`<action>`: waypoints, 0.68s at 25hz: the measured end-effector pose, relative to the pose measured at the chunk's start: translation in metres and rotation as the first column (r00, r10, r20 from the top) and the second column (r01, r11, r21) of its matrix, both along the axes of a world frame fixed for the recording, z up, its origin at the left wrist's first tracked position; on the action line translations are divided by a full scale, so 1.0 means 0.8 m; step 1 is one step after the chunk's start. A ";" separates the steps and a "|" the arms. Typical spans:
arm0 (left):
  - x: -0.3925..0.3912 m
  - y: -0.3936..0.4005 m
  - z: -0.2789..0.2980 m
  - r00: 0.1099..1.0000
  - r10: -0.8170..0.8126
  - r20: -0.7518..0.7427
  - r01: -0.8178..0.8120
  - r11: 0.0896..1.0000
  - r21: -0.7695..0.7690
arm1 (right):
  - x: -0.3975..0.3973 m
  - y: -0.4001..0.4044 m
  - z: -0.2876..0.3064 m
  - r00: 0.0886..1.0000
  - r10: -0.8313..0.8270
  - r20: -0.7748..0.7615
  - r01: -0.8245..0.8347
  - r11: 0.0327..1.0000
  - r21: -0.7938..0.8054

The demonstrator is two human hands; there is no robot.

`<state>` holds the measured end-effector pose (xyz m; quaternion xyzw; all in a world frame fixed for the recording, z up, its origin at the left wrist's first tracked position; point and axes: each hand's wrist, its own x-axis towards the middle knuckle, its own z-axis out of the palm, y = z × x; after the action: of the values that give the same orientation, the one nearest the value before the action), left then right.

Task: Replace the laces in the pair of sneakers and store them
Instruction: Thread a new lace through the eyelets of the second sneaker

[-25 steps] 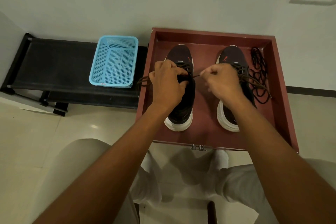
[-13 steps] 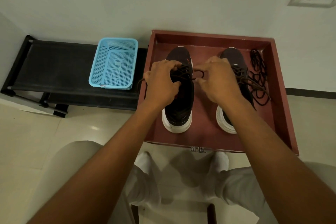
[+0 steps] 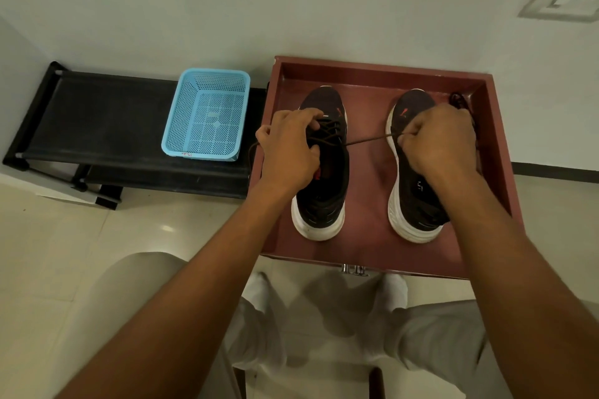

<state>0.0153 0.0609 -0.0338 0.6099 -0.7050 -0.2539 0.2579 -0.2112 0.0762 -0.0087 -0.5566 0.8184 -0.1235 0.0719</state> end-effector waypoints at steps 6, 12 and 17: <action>0.013 -0.012 0.006 0.999 -0.048 -0.022 0.051 0.984 0.171 | 0.047 0.000 0.003 0.955 0.287 0.071 -0.292 0.955 0.059; 0.018 -0.010 -0.002 0.998 -0.064 -0.018 0.066 0.972 0.227 | 0.061 0.003 -0.013 0.955 0.280 0.098 -0.285 0.958 0.045; 0.019 -0.009 0.002 0.997 -0.070 0.011 0.066 0.967 0.246 | 0.021 -0.001 -0.005 0.995 0.007 -0.099 0.006 0.992 0.124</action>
<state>0.0303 0.0533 -0.0325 0.6150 -0.6912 -0.3419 0.1648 -0.1946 0.0751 -0.0130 -0.5568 0.8269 -0.0447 0.0656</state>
